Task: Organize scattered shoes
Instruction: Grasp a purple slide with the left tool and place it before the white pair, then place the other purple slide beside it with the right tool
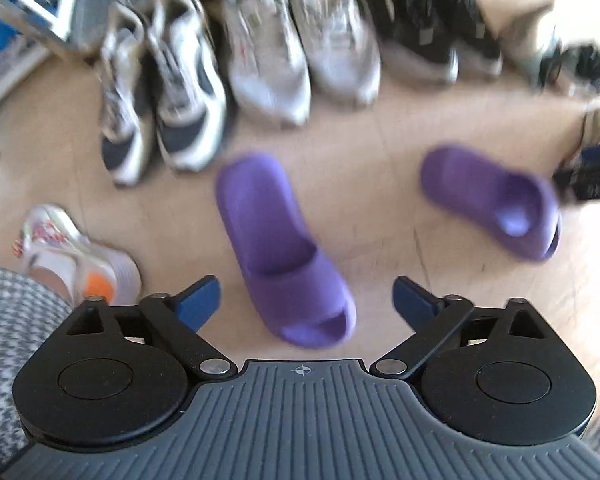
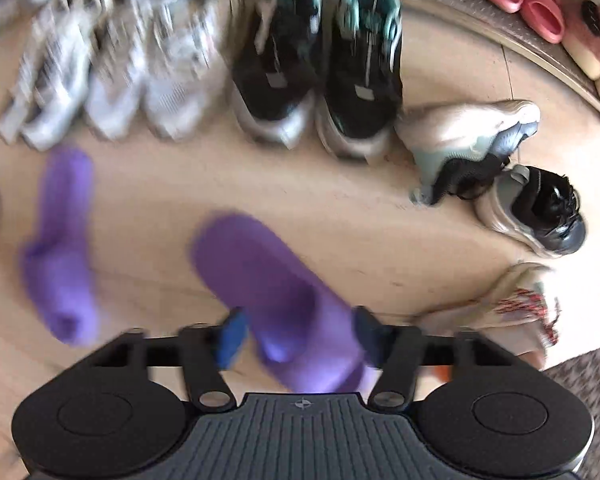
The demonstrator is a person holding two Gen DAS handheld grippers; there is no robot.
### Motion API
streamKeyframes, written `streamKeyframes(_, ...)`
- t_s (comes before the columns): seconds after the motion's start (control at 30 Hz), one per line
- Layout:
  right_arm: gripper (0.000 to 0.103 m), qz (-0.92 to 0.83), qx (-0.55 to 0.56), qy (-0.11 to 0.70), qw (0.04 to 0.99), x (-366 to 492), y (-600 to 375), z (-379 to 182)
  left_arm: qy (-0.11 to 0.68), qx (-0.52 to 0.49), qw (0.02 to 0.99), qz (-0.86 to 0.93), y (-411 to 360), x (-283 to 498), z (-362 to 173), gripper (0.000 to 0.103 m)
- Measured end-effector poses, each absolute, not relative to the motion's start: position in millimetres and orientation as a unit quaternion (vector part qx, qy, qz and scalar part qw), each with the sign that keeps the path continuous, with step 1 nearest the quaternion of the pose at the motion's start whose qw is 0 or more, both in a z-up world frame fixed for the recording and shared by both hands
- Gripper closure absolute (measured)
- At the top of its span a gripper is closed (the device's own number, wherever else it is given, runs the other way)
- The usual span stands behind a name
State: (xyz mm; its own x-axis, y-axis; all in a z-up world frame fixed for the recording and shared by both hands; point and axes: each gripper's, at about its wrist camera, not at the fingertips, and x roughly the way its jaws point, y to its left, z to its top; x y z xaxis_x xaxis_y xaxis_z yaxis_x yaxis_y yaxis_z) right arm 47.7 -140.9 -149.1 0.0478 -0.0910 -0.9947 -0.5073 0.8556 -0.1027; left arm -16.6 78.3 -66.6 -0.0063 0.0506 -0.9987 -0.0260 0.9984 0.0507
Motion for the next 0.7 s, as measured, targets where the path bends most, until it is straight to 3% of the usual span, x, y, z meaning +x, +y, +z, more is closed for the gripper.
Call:
streamKeyframes(0.27,0.055,0.124,-0.261,0.716,0.636,62,-138,-221,0.716,0.032,0.698,0.015,79,-4,-78,0.008)
streamKeyframes(0.3,0.056,0.117,-0.275,0.718,0.628,62,-136,-229,0.717,0.031,0.696,0.013,82,-4,-81,0.008)
streamKeyframes(0.37,0.069,0.104,-0.302,0.723,0.613,62,-133,-247,0.719,0.030,0.695,0.015,86,-4,-83,0.008)
streamKeyframes(0.53,0.076,0.056,-0.333,0.721,0.605,54,-126,-262,0.715,0.023,0.697,0.034,100,0,-77,0.008)
streamKeyframes(0.7,0.087,0.031,-0.110,0.774,0.623,49,-142,-234,0.700,-0.011,0.712,0.053,117,6,-63,0.008)
